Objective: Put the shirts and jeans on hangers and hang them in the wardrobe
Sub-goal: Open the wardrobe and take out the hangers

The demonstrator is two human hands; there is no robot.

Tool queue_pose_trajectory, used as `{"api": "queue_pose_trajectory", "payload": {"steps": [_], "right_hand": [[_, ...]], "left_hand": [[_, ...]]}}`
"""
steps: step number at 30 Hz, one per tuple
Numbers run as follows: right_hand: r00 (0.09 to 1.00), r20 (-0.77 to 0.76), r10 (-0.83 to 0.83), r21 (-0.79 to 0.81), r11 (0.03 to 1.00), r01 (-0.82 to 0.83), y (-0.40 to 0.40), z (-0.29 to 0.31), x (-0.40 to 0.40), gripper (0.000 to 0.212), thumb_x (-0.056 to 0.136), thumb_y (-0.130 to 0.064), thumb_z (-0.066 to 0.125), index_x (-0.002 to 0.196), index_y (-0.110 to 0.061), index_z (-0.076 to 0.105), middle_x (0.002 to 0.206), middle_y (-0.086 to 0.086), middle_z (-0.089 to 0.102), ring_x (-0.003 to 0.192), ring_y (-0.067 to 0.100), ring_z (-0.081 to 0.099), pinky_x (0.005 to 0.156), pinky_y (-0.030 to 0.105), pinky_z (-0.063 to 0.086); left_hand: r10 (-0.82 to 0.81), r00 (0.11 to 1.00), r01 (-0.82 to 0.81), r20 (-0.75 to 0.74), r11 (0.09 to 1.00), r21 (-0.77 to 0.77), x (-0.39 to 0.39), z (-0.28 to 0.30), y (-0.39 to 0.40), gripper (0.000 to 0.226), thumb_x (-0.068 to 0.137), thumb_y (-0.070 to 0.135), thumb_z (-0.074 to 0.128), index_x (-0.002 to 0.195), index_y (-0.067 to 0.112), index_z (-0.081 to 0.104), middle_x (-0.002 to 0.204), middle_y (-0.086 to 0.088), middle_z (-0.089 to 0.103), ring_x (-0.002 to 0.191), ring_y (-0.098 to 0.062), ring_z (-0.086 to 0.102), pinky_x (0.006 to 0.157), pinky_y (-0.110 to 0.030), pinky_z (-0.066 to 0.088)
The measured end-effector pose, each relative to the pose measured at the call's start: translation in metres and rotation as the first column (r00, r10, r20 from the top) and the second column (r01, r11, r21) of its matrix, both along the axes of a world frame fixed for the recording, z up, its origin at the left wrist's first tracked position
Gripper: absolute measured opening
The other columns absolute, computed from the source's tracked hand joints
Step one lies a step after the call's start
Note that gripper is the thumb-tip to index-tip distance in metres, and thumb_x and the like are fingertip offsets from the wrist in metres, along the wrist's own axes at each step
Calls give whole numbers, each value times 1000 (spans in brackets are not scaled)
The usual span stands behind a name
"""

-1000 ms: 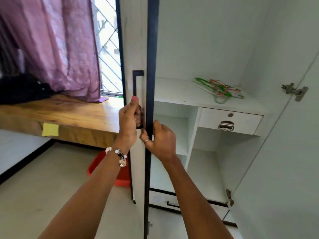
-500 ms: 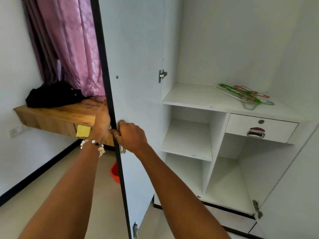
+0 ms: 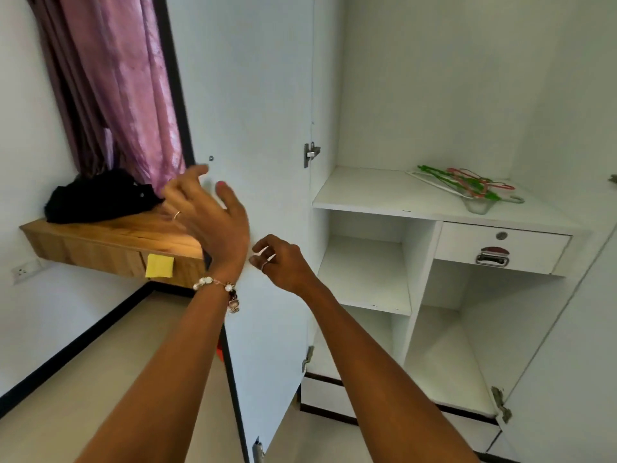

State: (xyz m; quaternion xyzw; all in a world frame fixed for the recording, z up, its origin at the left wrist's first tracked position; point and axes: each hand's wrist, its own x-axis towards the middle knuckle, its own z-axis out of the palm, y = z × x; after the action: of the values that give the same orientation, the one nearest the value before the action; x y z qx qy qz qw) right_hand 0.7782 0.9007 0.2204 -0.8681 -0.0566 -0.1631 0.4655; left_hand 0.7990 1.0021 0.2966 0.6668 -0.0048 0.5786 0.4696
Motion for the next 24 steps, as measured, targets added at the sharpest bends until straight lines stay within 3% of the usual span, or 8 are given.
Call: {"api": "queue_pose_trajectory", "payload": {"steps": [2,4,7,9,12,15,18,24], "right_hand": [[998,-6,-65,55,996,65,-32,4,-11,13,89,-22,66,99,-14,62,91,12,69,77,25,65,70,33,54],[992,-25,-121,86,989,122,-65,9,-24,11,89,-11,61,99,-10,63,92,16,70,76,27,66,62,29,53],[980,-44,-195,104,975,198,-121,20,-54,21,86,7,51,100,-3,64,87,16,68,62,11,63,50,15,44],[971,-31,-237,122,963,239,-158,23,-72,26,85,13,47,98,-1,64,82,11,66,52,-1,59,46,12,43],[930,-29,-366,181,913,365,-214,25,-96,21,90,9,49,96,-3,65,83,10,67,48,-4,58,45,12,42],[885,-27,-466,225,859,459,-265,29,-112,20,91,8,49,95,-1,65,84,14,68,46,-3,57,44,11,42],[840,-27,-543,272,804,528,-316,34,-117,22,89,11,46,93,0,65,84,15,68,45,-2,56,43,12,42],[757,-22,-653,328,711,622,-417,35,-87,20,91,10,47,97,3,65,84,17,67,45,0,57,43,13,41]], "left_hand": [[-12,999,8,29,991,130,-13,9,-32,28,82,19,56,110,17,58,115,-11,51,103,-27,47,79,-33,33],[-154,988,153,-7,971,183,-17,12,-67,28,82,16,53,110,16,57,114,-10,50,102,-25,48,79,-32,35],[-479,873,488,-94,849,201,-19,9,-125,26,84,8,52,110,10,57,109,-12,52,89,-25,58,73,-28,44],[-555,805,591,-210,783,196,-21,3,-162,24,86,6,54,109,11,57,106,-10,56,85,-23,60,71,-24,42],[-642,675,727,-362,663,178,-25,-10,-218,24,86,7,56,109,14,58,97,-6,63,83,-23,62,72,-29,47],[-710,507,842,-489,530,102,-21,-15,-265,23,87,8,57,108,17,59,88,-3,66,75,-25,66,73,-37,55],[-750,338,903,-569,428,-27,-11,-14,-311,21,88,9,58,107,17,61,92,-7,67,65,-23,68,59,-28,53],[-822,97,886,-561,328,-327,42,-16,-404,19,85,3,57,95,16,67,91,-7,71,60,-19,67,58,-28,54]]}}
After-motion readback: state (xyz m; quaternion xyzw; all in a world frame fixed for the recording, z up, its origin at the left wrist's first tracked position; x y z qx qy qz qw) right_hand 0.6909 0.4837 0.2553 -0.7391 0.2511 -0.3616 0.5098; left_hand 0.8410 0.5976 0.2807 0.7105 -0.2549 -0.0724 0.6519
